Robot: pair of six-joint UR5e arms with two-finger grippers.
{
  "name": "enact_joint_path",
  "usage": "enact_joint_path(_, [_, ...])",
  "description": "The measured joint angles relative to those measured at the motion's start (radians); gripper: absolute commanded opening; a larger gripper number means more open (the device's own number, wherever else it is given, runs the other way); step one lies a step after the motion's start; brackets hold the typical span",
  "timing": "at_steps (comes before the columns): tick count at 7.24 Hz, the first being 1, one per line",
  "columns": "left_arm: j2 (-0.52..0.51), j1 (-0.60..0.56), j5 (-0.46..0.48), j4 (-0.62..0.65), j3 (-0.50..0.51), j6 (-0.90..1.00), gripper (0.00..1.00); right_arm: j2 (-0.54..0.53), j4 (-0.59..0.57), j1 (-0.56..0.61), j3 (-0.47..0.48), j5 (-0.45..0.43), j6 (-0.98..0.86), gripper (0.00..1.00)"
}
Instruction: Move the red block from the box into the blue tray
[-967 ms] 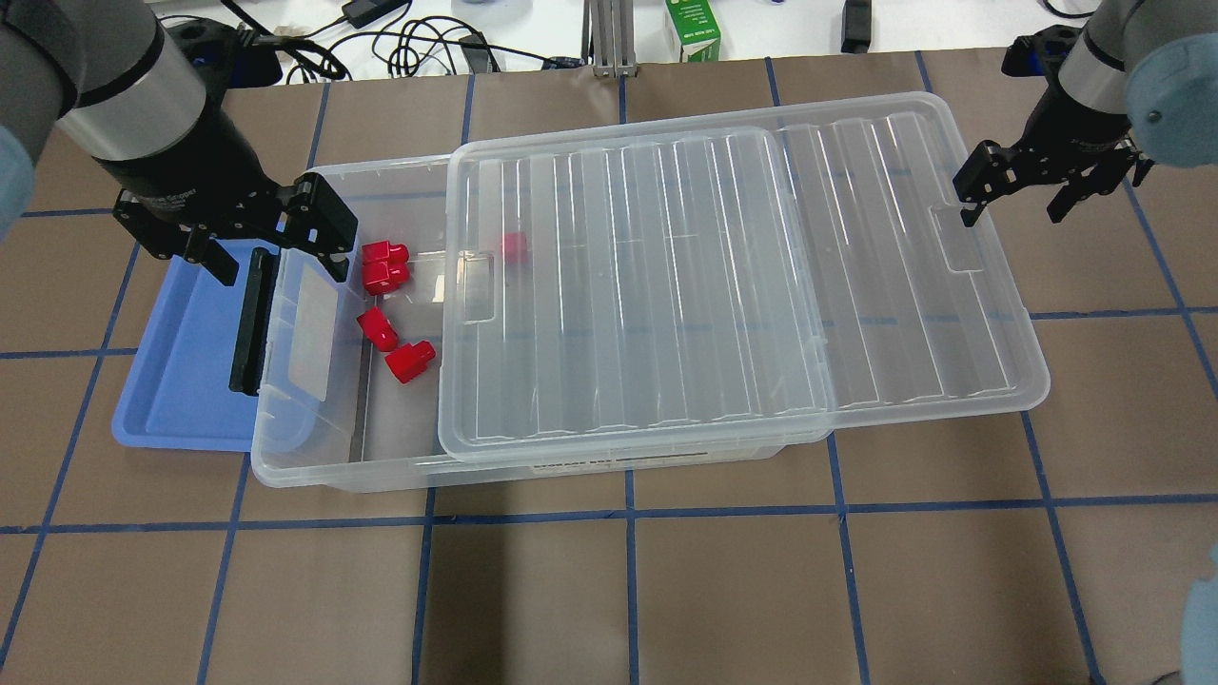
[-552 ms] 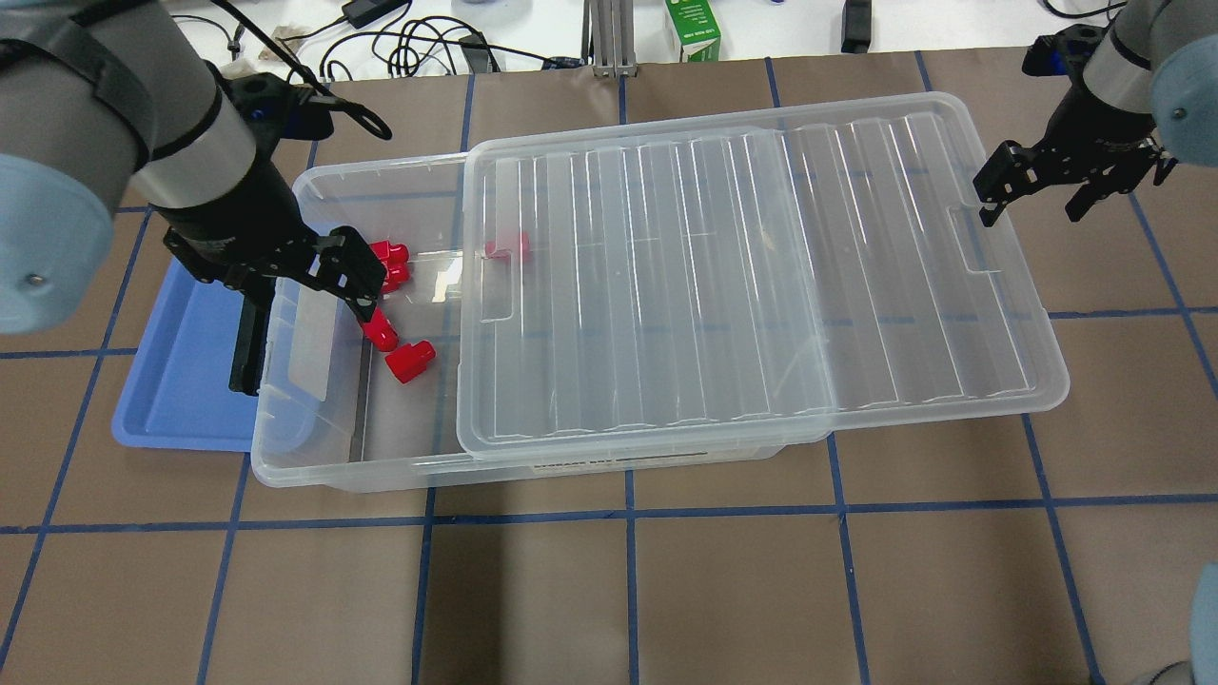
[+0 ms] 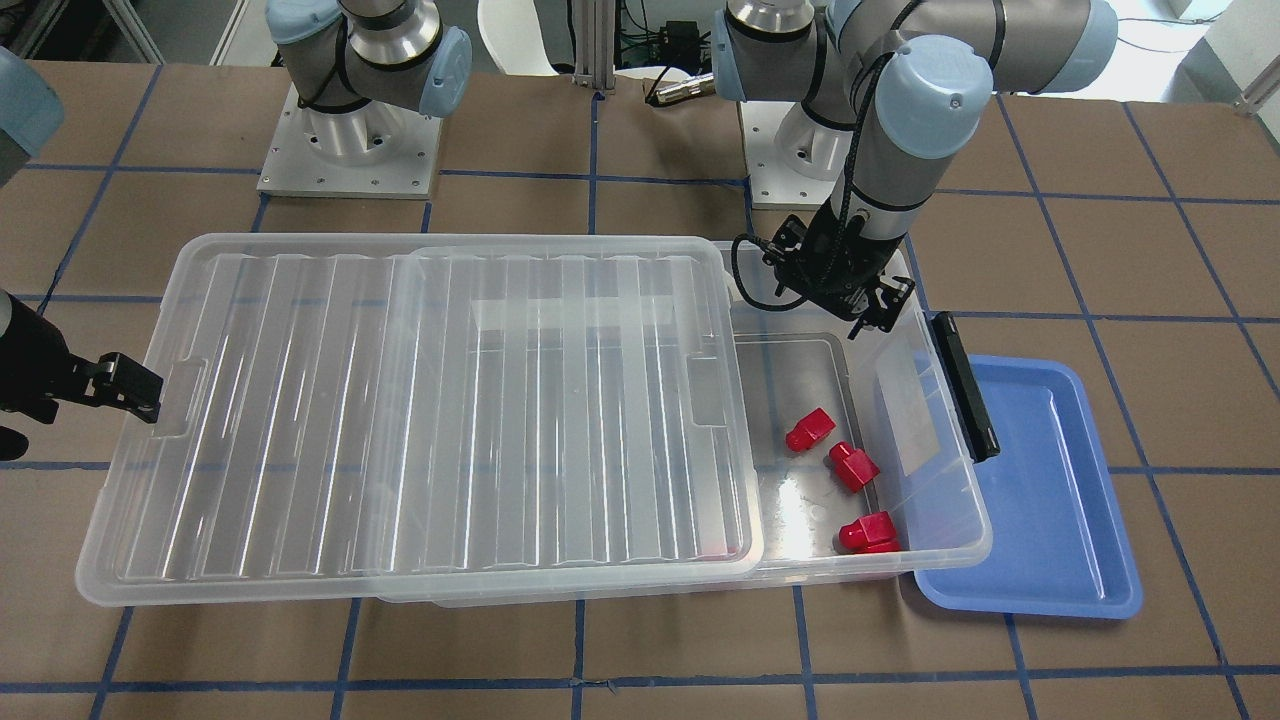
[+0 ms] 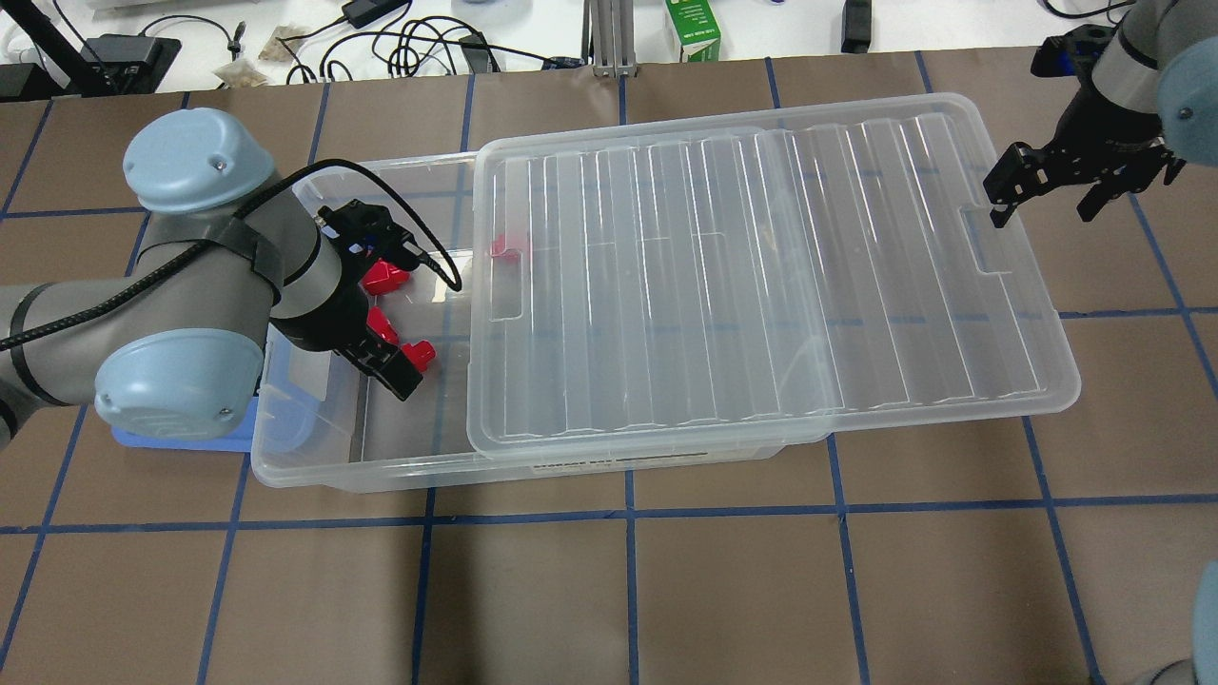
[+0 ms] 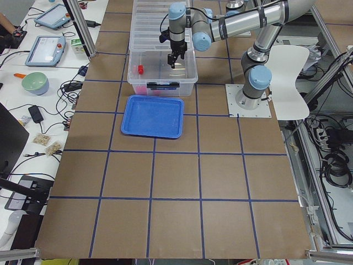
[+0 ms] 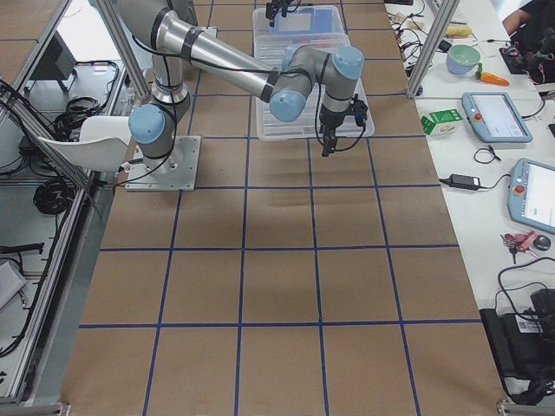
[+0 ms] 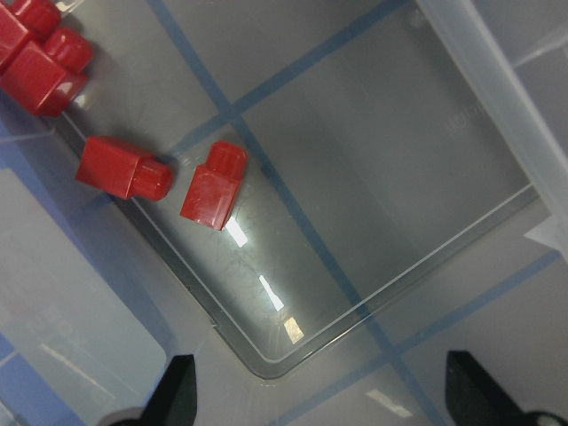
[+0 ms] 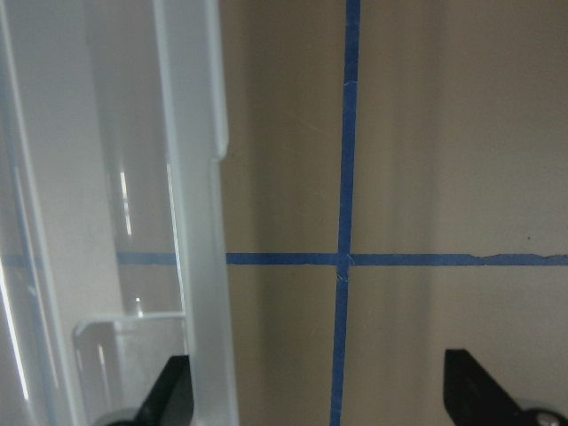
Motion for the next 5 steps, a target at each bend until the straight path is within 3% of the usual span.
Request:
enact_joint_path(2, [-0.044, -0.001, -0.004, 0.095, -0.042, 0.076, 1.0, -0.016, 0.017, 0.007, -0.027, 0.005, 0.002, 1.0])
enact_joint_path(5, [-0.113, 0.006, -0.025, 0.212, -0.07, 0.139, 1.0, -0.095, 0.149, 0.058, -0.09, 0.012, 0.049, 1.0])
